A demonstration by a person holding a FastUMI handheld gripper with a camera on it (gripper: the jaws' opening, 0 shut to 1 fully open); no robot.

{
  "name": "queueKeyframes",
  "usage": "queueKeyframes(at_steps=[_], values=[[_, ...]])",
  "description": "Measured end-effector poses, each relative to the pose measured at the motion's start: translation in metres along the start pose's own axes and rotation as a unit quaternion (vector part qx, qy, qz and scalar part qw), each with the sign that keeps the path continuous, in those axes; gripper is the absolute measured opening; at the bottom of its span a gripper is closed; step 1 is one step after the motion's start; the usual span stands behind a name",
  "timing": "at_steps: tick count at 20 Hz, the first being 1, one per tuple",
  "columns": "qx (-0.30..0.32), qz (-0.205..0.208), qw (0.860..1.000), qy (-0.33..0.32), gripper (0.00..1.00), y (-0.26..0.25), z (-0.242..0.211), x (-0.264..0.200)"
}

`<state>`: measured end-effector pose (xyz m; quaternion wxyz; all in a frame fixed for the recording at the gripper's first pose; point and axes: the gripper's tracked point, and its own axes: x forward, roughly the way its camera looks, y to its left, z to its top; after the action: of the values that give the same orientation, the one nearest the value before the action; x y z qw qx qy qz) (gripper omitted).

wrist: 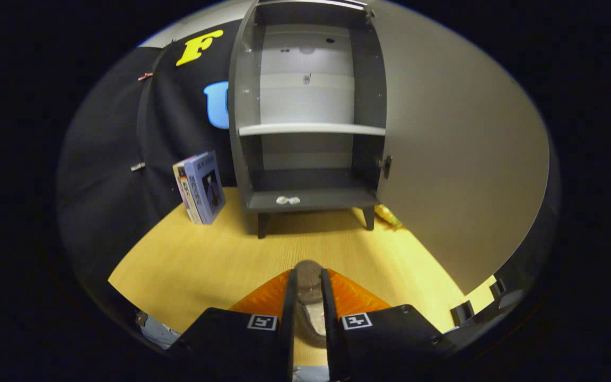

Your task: Open the shoe cabinet door, grab the shoes and put them into the shoe cabinet, then close the shoe cabinet door.

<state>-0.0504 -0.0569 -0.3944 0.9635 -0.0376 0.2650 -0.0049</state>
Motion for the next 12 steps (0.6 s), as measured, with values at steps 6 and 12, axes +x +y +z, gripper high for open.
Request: queueKeyframes(at_steps=[6,12], values=[[-0.015,0.002,0.998,0.063,0.3,0.004,-0.068,0.035],[-0.019,0.018,0.993,0.113,0.3,0.008,-0.113,0.063]])
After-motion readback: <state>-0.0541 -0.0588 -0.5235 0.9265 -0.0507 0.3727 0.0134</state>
